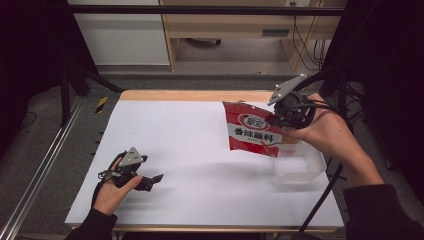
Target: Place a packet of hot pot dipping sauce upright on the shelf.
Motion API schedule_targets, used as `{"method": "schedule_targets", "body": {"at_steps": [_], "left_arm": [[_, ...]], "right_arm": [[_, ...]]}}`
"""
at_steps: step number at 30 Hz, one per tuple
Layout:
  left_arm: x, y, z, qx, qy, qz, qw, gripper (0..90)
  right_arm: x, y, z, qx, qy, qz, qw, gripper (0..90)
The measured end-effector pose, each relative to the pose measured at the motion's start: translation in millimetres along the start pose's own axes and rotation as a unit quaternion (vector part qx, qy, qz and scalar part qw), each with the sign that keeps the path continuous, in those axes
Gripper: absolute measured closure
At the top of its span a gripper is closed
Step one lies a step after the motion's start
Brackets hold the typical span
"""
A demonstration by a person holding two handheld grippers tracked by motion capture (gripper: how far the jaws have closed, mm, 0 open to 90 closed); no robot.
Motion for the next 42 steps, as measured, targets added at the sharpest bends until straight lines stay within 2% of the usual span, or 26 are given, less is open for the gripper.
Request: {"method": "schedule_targets", "body": {"at_steps": [8,20,38,42], "left_arm": [[0.3,-2.0,-1.8,0.004,-0.002,0.007,1.0000,7.3],[0.3,-3.4,-2.1,0.010,0.000,0.011,0.9999,7.3],[1.3,-4.8,-3.1,0.011,-0.001,0.010,0.9999,7.3],[1.6,-4.9,-3.0,0.011,-0.001,0.010,0.9999,7.3]], "right_arm": [[11.5,8.7,-15.0,-0.017,0.008,-0.013,0.9997,89.6],[24.2,22.3,-36.8,-0.039,0.007,-0.023,0.9989,89.6],[35.4,33.0,-65.2,-0.068,0.012,-0.037,0.9969,89.6],[35.9,35.3,-73.0,-0.076,0.006,-0.041,0.9963,89.6]]}}
Point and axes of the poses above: each handheld gripper's, and its own axes: x roughly backward along the jaws, z roughly out of its top, y roughly to its right, the point moved 6 cm from there along -x, roughly forward along the jaws, and after that the axes turned 10 degrees about -y, right-handed, at the moved point
